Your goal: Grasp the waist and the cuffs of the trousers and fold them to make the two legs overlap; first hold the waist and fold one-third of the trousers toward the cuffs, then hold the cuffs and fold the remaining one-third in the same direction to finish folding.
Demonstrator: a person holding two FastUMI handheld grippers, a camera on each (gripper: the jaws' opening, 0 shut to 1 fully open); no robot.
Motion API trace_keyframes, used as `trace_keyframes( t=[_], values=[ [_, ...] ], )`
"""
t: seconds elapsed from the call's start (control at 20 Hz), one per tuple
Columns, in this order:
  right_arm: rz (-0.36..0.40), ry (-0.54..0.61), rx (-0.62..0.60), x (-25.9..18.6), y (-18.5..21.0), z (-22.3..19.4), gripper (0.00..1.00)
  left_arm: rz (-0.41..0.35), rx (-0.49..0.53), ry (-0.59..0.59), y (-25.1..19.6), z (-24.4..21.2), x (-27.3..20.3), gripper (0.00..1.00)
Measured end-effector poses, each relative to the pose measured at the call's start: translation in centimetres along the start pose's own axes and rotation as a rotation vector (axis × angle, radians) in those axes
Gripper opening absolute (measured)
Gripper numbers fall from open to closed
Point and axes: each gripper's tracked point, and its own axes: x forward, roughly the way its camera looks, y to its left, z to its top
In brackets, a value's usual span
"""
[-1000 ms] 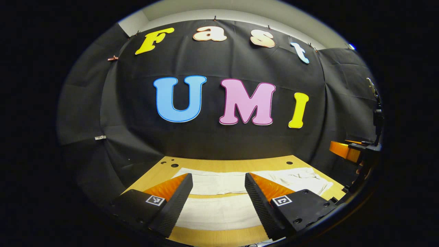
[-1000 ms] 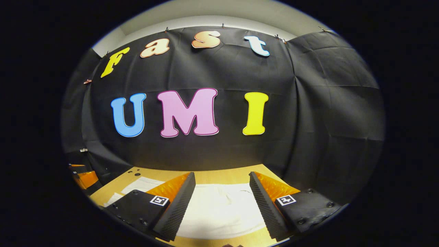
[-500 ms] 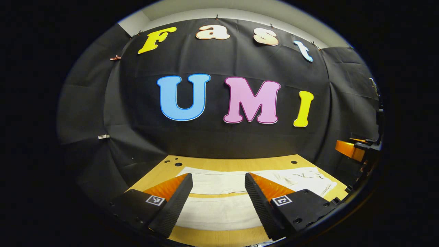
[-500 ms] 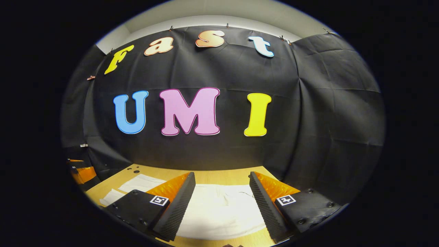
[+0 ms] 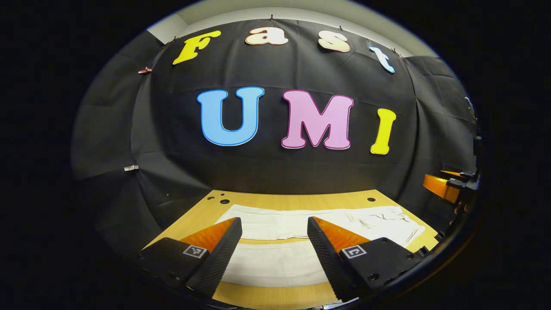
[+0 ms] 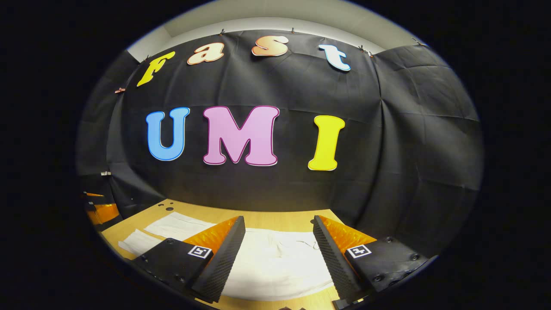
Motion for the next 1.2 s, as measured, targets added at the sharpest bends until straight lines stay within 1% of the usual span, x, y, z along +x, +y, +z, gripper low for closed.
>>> trace_keyframes(
  t=[0.2,0.45,0.6,0.7,0.8,0.85,1.0,1.1,1.2],
  values=[
    [-0.009,0.012,-0.072,1.2,-2.4,-0.9,0.98,0.005,0.014,0.007,-0.2,-0.2,0.5,0.98],
    [0.002,0.035,-0.210,2.8,-6.9,-2.0,0.98,0.041,0.021,0.038,0.8,-1.3,0.9,0.98],
    [0.006,0.063,-0.313,3.9,-10.2,-3.5,0.98,0.065,0.017,0.073,1.8,-2.5,0.8,0.98],
    [-0.018,0.087,-0.387,5.0,-13.2,-4.6,0.97,0.074,0.000,0.112,2.4,-3.9,1.0,0.98],
    [-0.013,0.141,-0.418,5.9,-15.6,-6.5,0.98,0.086,-0.035,0.172,3.1,-6.0,1.1,0.98],
    [-0.003,0.174,-0.438,6.4,-16.6,-7.7,0.98,0.099,-0.049,0.199,3.4,-6.8,1.0,0.98],
    [0.072,0.322,-0.527,6.8,-18.8,-12.8,0.98,0.134,-0.078,0.249,4.4,-8.6,0.8,0.98],
    [0.113,0.387,-0.568,7.3,-20.1,-15.0,0.98,0.157,-0.093,0.258,4.8,-9.1,1.2,0.98],
    [0.169,0.449,-0.627,6.9,-21.1,-16.9,0.98,0.178,-0.093,0.267,5.0,-9.6,1.3,0.98]
  ],
)
